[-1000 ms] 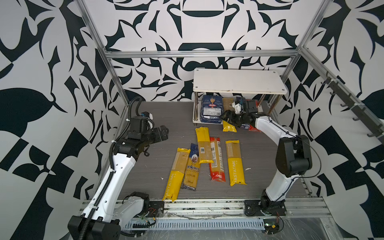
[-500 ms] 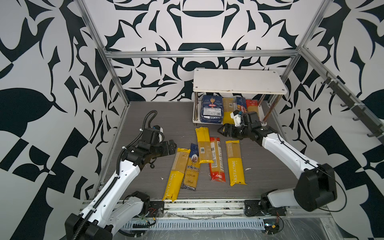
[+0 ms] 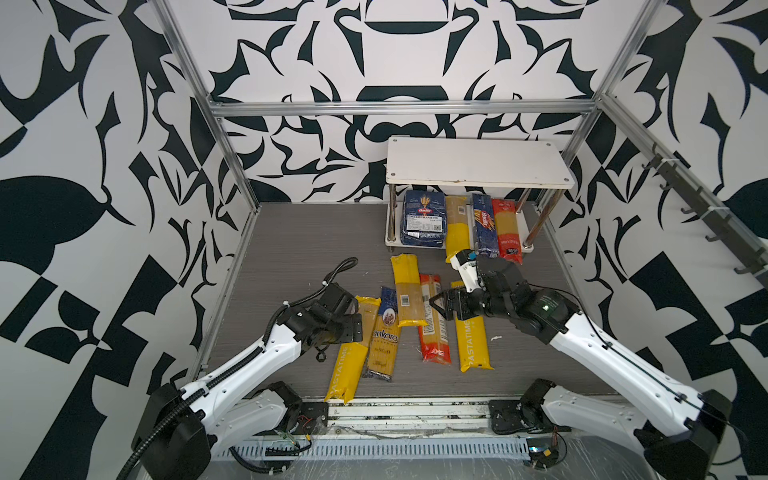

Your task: Place and organize the pasta boxes and bags onto the shelf

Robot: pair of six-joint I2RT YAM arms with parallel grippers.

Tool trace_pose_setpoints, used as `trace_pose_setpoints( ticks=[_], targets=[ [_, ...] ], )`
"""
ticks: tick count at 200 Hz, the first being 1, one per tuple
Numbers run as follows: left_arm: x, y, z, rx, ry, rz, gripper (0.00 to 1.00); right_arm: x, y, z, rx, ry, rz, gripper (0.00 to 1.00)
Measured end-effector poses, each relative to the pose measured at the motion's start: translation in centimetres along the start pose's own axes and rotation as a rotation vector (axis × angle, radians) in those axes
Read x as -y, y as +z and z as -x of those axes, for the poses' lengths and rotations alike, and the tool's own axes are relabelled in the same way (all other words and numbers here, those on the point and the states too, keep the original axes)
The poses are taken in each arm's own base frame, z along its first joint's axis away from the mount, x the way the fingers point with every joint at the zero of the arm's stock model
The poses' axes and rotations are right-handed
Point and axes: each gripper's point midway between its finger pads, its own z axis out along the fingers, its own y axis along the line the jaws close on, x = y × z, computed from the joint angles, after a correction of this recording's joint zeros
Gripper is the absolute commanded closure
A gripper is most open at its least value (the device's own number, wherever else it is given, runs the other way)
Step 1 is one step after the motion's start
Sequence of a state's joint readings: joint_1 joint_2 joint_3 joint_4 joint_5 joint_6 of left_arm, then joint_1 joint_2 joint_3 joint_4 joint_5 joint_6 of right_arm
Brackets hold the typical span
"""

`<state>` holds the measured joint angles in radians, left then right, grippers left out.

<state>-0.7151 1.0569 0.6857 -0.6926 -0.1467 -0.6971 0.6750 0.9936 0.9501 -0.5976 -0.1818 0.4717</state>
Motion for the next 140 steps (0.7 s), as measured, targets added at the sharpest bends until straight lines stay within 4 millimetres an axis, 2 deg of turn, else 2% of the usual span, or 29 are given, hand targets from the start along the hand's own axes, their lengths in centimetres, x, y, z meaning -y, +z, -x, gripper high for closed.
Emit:
trace_pose_setpoints(
  ticks=[23,67,73,128,140],
  targets=[
    [0.7,0.9,-1.2,-0.033,0.027,0.026,0.1,0.6,-0.4,-0.6,0.001,0.001,-0.019,0.11],
    [1.3,2.6,-3.0,-0.088,0.058,0.077,0.14,1.4,0.4,-1.8,-0.033,0.005,-0.042,0.11],
    [1.2,2.8,-3.1,-0.094,0.057,0.087,0.2,1.4,0.4,-1.8,-0.033,0.004,-0.043,0.11],
    [0.4,5.0,-3.8,-0.141,0.057,0.172,0.32,1.5,0.9,-1.7,-0.036,-0.003,-0.043,0.11],
    [0.5,5.2,-3.7,-0.145,0.061,0.179,0.37,1.5,1.0,-1.7,-0.037,-0.006,-0.044,0.11]
  ],
)
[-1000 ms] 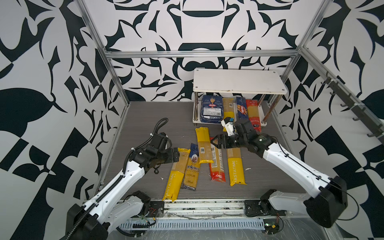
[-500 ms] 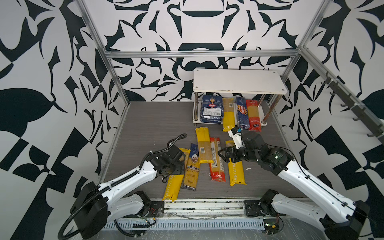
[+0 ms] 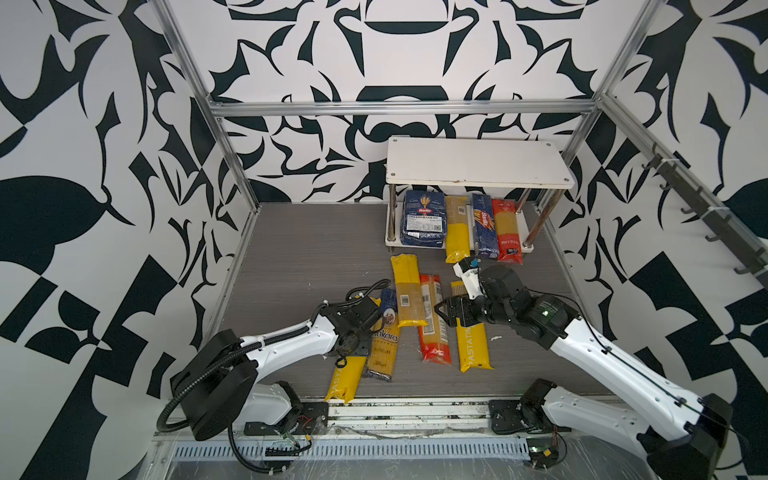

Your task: Place and organize the pasta boxes and bags onto the shelf

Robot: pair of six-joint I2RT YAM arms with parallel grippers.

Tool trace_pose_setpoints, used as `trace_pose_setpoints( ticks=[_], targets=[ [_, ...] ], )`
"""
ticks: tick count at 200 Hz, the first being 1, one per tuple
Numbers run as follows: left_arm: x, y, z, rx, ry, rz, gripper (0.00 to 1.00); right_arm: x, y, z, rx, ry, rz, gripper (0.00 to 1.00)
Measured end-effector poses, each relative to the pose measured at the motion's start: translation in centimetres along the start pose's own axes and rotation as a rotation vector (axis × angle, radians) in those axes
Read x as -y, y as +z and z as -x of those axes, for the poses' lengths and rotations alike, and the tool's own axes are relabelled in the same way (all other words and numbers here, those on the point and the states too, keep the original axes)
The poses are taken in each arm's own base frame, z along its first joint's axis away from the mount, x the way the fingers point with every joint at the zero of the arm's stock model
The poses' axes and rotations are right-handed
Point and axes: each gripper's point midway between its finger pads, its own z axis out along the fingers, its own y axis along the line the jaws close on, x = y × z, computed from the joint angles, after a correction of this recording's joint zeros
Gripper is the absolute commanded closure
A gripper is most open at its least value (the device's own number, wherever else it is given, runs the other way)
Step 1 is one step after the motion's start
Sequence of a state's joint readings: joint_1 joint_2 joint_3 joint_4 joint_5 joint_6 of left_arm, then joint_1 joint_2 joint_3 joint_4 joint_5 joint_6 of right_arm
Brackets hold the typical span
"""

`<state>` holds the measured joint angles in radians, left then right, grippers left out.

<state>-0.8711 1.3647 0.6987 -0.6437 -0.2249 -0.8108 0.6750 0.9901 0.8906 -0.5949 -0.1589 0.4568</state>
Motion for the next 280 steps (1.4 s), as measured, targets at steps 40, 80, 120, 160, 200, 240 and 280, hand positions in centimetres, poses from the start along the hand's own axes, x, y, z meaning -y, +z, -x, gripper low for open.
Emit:
trace_pose_setpoints(
  ticks=[40,80,120,160,200,240,280],
  targets=[
    [0.2,0.3,1.2,-0.004,0.012,0.009,0.52,0.4,0.4,0.0,-0.001,-0.015,-0.021,0.11],
    [-0.4,0.7,4.6,0.019,-0.04,-0.006,0.55,1.2,1.4,-0.2,-0.025,-0.018,-0.062,0.11],
    [0.7,0.8,8.5,0.042,-0.013,-0.01,0.57,2.3,2.8,-0.7,-0.062,-0.013,-0.116,0.11],
    [2.8,0.3,11.9,0.097,0.02,-0.048,0.54,3.0,4.4,-1.2,-0.107,-0.007,-0.145,0.11],
    [3.1,-0.4,13.6,0.137,0.026,-0.075,0.34,3.6,6.3,-2.1,-0.164,-0.005,-0.168,0.11],
    [1.9,-2.6,13.9,0.201,0.019,-0.089,0.06,2.9,8.0,-2.6,-0.212,-0.027,-0.179,0.11],
    [-0.3,-7.6,13.3,0.383,-0.017,-0.165,0.01,1.8,9.9,-2.4,-0.24,-0.046,-0.181,0.09]
  ],
)
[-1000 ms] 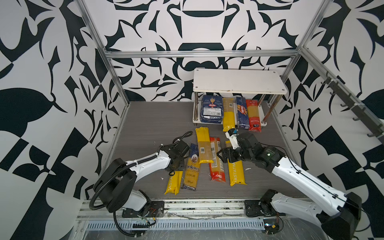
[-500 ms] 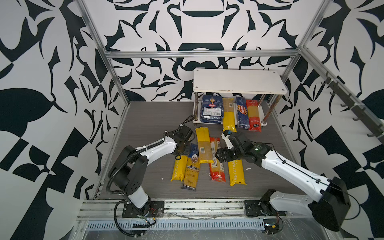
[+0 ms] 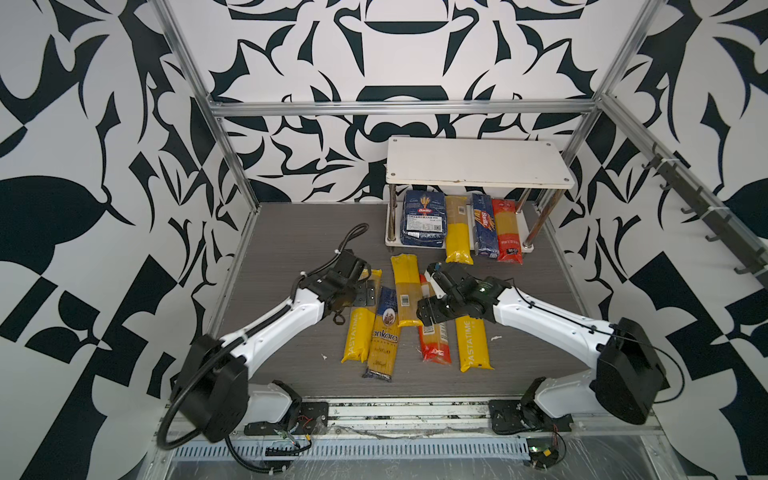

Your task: Place and organize the pasta boxes and bags onto the shelf

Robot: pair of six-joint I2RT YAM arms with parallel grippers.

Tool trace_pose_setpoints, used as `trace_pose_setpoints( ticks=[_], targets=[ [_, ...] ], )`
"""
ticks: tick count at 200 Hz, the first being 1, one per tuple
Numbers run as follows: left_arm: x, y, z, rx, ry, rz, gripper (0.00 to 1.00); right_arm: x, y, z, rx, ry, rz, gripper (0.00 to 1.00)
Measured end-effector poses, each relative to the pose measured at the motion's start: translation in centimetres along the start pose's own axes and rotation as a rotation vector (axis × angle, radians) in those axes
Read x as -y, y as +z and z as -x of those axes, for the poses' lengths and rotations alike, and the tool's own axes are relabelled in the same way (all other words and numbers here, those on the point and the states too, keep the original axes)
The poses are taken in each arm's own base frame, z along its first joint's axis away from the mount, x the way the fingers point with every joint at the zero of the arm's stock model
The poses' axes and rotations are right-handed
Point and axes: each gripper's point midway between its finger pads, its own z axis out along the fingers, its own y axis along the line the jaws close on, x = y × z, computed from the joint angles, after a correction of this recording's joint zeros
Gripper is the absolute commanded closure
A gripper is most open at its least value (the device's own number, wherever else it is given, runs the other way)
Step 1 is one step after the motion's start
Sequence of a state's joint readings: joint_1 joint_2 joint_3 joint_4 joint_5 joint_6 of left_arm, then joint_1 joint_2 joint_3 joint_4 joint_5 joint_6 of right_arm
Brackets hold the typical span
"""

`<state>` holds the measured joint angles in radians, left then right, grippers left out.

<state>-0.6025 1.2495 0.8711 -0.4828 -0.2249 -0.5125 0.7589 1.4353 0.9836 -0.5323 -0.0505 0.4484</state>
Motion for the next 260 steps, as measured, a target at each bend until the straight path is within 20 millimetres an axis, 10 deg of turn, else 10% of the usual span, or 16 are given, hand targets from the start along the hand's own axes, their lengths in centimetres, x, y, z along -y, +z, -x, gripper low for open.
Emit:
trace_pose_setpoints(
  ticks=[62,260],
  targets=[
    [-3.1,-6.1,2.3,0.265,-0.112,-0.089,0.01,-1.4,3.7,0.8,-0.057,0.008,-0.012,0.08],
    [-2.1,-6.9,1.5,0.264,-0.089,-0.173,0.01,-2.2,9.7,2.3,-0.151,0.087,-0.073,0.08]
  ],
)
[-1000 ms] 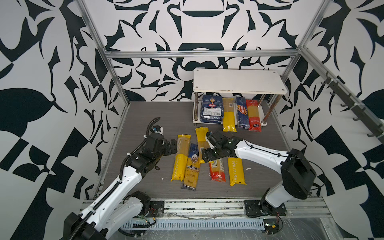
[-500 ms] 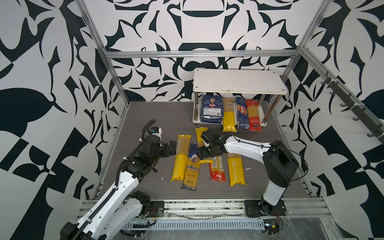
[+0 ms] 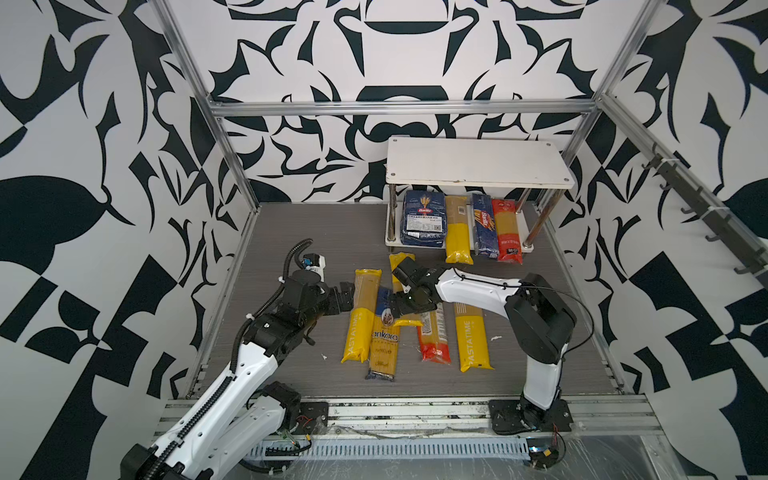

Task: Place and organize the pasta boxes and bags onto the shelf
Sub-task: 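Close the right gripper on the yellow-capped spaghetti bag lying on the table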

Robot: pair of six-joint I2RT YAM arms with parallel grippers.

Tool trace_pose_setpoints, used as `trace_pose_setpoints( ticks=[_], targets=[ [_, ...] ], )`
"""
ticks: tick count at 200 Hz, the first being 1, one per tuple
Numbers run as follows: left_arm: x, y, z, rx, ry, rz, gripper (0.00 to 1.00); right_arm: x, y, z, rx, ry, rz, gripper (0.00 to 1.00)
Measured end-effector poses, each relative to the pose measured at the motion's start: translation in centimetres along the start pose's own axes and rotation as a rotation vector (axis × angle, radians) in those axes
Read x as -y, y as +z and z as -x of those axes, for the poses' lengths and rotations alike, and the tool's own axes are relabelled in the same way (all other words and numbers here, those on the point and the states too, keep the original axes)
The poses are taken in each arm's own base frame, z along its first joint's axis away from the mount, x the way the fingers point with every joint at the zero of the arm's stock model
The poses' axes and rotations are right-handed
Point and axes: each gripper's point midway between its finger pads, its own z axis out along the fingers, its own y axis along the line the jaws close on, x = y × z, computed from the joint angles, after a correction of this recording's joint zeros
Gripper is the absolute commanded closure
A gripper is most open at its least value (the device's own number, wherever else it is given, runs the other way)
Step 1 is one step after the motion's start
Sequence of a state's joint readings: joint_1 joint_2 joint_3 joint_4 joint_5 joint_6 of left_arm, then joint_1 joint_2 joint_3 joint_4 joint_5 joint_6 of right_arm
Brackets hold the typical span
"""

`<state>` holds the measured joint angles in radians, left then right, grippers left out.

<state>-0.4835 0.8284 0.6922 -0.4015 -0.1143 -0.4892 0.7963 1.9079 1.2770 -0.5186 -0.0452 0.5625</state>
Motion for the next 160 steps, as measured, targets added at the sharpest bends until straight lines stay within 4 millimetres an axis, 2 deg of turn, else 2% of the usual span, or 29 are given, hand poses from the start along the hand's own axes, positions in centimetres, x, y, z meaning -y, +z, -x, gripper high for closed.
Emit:
trace_pose_setpoints(
  ticks=[48,118,160],
  targets=[
    [0.1,-0.4,0.3,0.015,-0.001,-0.008,0.01,-0.3,0.5,0.0,-0.006,0.024,0.016,0.08],
    [0.1,-0.4,0.3,0.014,-0.001,-0.008,0.01,0.0,0.9,0.0,-0.029,0.074,0.038,0.15],
    [0.0,-0.4,0.0,0.005,-0.006,-0.003,0.01,0.1,1.0,0.4,-0.015,0.099,0.074,0.24]
  ],
)
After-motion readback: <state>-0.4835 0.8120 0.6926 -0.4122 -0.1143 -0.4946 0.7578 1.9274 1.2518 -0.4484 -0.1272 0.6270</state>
